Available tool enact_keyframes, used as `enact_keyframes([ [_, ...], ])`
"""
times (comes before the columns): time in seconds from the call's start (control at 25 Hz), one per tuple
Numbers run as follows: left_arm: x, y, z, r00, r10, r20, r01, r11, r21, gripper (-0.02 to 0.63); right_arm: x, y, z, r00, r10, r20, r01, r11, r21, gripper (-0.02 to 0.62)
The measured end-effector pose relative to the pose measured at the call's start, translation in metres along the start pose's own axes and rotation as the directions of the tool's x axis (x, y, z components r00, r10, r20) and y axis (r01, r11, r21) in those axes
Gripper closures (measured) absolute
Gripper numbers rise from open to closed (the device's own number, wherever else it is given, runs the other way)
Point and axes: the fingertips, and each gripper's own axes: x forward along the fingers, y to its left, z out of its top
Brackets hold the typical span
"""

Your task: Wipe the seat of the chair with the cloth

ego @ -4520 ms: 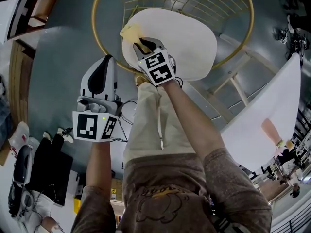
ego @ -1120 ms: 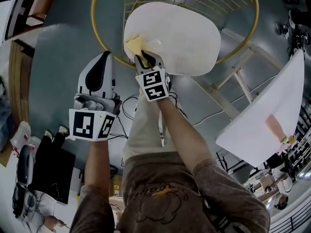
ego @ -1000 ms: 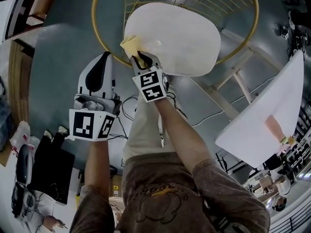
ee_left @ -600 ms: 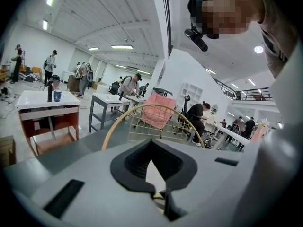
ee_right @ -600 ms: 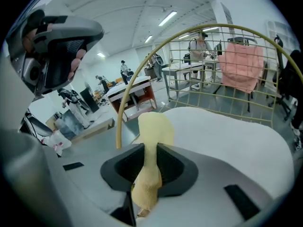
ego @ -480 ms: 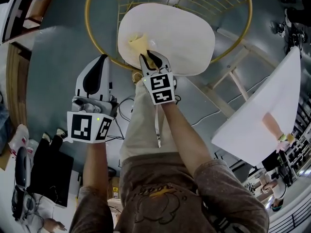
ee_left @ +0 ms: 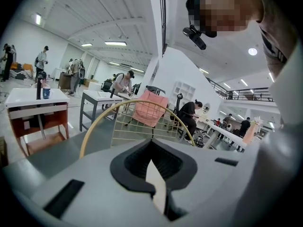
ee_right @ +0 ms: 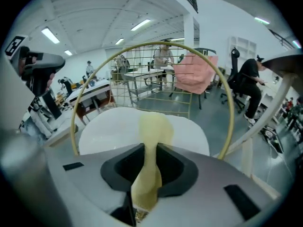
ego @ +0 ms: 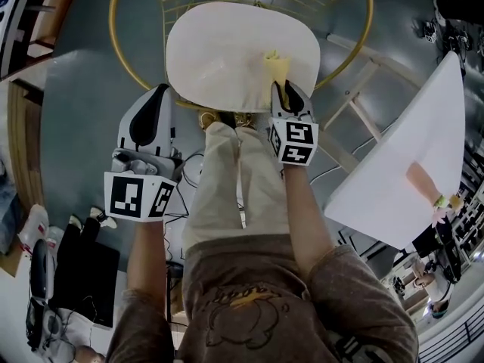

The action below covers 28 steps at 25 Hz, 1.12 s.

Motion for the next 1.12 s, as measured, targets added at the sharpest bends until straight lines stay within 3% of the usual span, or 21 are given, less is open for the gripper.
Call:
enact_keyframes([
  [0.16, 0.003, -0.008, 0.0, 1.0, -0.016, -0.009, 0.016, 1.0, 0.011, 0.598, -0.022, -0.034, -0.008, 0.996, -0.084, 0.011, 0.084, 0.996, 0.036, 0.502],
  [0.4, 0.006, -0.017, 0.0, 0.999, -0.035, -0.012, 0.036, 0.999, 0.035, 0.598, -0.04, -0.065, -0.023, 0.985, -0.171, -0.001, 0.171, 0.985, -0.003, 0.502],
  [0.68, 0.0, -0.019, -0.004, 1.0, -0.024, -0.009, 0.024, 0.999, 0.027, 0.598, -0.05, -0.089, -0.027, 0.975, -0.222, 0.017, 0.222, 0.975, 0.014, 0.502],
  [1.12, -0.005, -0.018, -0.005, 1.0, -0.012, -0.008, 0.012, 1.0, 0.014, 0.598, -0.032, -0.069, -0.053, 0.986, -0.161, -0.041, 0.161, 0.987, 0.011, 0.502],
])
